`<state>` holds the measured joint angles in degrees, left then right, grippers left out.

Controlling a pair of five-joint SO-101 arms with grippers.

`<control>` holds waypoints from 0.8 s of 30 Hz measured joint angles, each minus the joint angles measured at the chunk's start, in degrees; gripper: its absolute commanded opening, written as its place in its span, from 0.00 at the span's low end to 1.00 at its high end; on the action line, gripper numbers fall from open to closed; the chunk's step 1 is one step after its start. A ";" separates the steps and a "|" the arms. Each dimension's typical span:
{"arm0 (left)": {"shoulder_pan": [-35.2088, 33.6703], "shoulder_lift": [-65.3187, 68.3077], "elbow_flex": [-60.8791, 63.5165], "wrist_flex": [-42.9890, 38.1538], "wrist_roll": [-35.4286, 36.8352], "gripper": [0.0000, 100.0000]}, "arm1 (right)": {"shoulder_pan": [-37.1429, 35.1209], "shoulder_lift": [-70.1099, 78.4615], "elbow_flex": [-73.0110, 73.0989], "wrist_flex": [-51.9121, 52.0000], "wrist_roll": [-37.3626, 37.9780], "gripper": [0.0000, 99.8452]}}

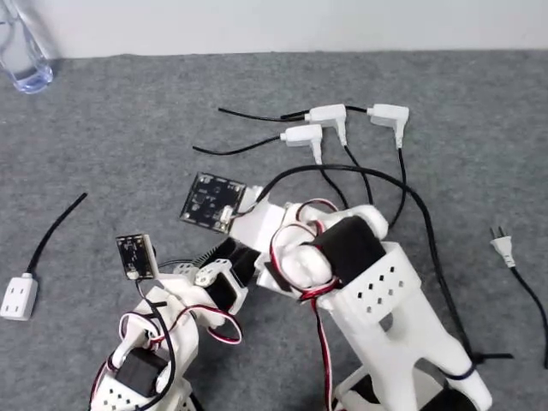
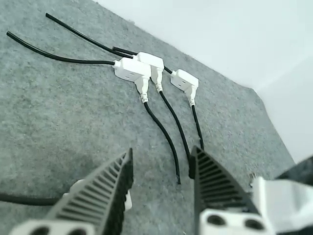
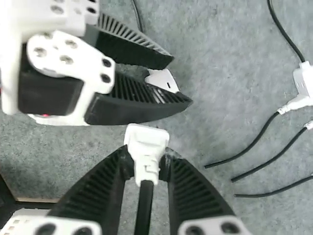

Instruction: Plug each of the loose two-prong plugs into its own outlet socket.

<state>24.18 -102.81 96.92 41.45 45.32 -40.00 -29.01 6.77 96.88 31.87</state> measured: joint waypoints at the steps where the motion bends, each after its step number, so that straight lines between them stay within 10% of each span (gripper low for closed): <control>1: 0.00 0.00 0.00 0.00 0.00 0.18 | 0.53 0.00 0.00 0.00 0.00 0.01; 24: 0.26 0.62 0.18 0.00 -0.09 0.18 | 29.54 -0.70 26.02 -11.08 24.53 0.01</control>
<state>24.44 -102.20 97.10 41.45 45.23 -10.46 -29.71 32.79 85.80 56.40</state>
